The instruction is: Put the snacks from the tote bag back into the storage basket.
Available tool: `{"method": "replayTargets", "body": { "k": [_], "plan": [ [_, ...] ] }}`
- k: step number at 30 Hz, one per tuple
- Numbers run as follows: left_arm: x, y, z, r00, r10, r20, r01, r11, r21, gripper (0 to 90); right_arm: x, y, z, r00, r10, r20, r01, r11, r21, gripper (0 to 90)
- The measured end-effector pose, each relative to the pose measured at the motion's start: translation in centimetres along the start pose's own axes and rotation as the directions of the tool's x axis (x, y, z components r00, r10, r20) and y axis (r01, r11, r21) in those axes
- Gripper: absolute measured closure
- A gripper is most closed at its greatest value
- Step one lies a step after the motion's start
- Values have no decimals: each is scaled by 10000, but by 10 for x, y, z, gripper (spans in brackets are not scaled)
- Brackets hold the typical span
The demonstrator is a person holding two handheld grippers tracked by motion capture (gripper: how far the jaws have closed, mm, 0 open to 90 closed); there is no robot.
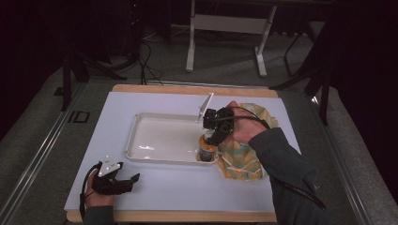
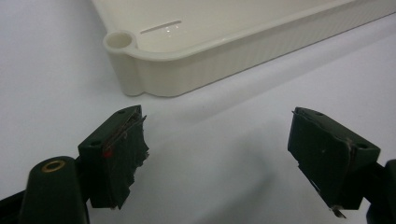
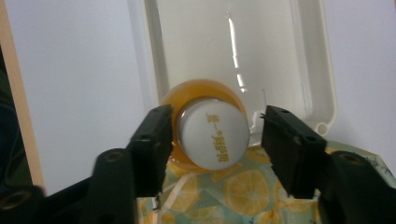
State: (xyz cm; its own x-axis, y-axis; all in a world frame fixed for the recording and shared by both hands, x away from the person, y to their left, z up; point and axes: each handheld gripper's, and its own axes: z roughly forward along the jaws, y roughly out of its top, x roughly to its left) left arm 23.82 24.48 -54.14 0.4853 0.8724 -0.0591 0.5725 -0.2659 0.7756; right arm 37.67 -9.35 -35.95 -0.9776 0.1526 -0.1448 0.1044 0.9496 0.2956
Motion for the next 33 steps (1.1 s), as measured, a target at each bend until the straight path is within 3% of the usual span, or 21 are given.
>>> {"method": "replayTargets", "body": {
  "k": [11, 33],
  "plan": [
    [0, 0, 0, 10000, -1, -4, 1, 10000, 11, 192, -1, -4, -5, 9993, 234, 301, -221, 9988, -435, 258],
    [0, 0, 0, 10000, -31, -10, 30, 10000, -11, 192, -3, -22, -12, 9984, 434, 357, -407, 9964, -745, 223]
  ]
}}
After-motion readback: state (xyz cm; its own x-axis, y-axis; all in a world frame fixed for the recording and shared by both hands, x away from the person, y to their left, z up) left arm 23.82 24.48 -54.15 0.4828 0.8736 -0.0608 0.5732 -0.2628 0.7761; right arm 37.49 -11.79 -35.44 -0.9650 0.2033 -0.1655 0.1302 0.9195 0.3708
